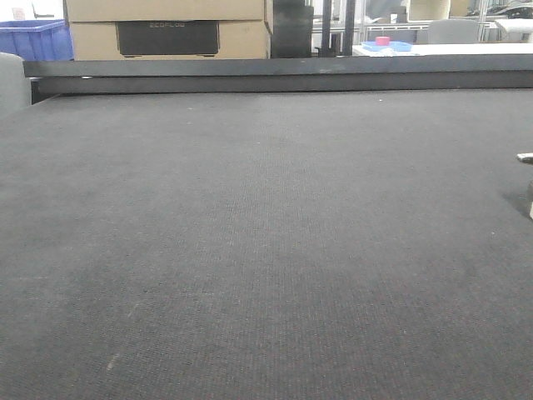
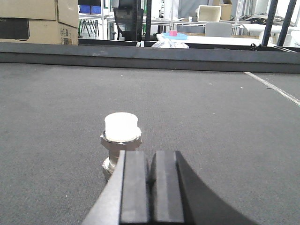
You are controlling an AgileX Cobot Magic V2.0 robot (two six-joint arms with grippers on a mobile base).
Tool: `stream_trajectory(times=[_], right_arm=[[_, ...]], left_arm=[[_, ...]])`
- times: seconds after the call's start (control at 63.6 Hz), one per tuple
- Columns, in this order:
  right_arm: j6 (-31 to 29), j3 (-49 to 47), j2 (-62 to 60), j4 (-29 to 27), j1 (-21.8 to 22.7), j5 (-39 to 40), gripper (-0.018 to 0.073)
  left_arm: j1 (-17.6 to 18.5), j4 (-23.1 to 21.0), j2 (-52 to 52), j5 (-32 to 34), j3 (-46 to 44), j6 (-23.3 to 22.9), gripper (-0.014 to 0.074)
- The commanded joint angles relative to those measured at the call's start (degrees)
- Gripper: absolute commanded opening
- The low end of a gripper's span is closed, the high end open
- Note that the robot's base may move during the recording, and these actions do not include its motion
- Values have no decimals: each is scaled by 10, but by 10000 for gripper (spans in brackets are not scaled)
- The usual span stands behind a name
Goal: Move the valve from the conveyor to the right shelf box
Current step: 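Lower both open grippers over the white-capped valves on the conveyor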
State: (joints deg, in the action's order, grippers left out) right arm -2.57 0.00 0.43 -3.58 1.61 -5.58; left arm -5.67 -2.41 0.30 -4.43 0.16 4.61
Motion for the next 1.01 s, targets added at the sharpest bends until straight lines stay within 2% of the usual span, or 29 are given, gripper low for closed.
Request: stream_trajectory(times=[0.0, 0.487, 0.77, 0.896, 0.99], right_arm=[[-1, 0, -4, 1, 0, 9, -154], [-1, 0, -4, 1, 0, 13, -154], [-1, 0, -4, 1, 0, 24, -154], [-1, 0, -4, 1, 0, 89, -154], [-1, -12, -4, 1, 0, 116, -154]], left_arm=[[1, 0, -3, 9, -2, 1, -111], [1, 1, -3, 13, -2, 1, -111], [1, 1, -3, 41, -2, 1, -111], [1, -1, -3, 89, -2, 0, -111], [1, -21, -3, 144, -2, -1, -111]])
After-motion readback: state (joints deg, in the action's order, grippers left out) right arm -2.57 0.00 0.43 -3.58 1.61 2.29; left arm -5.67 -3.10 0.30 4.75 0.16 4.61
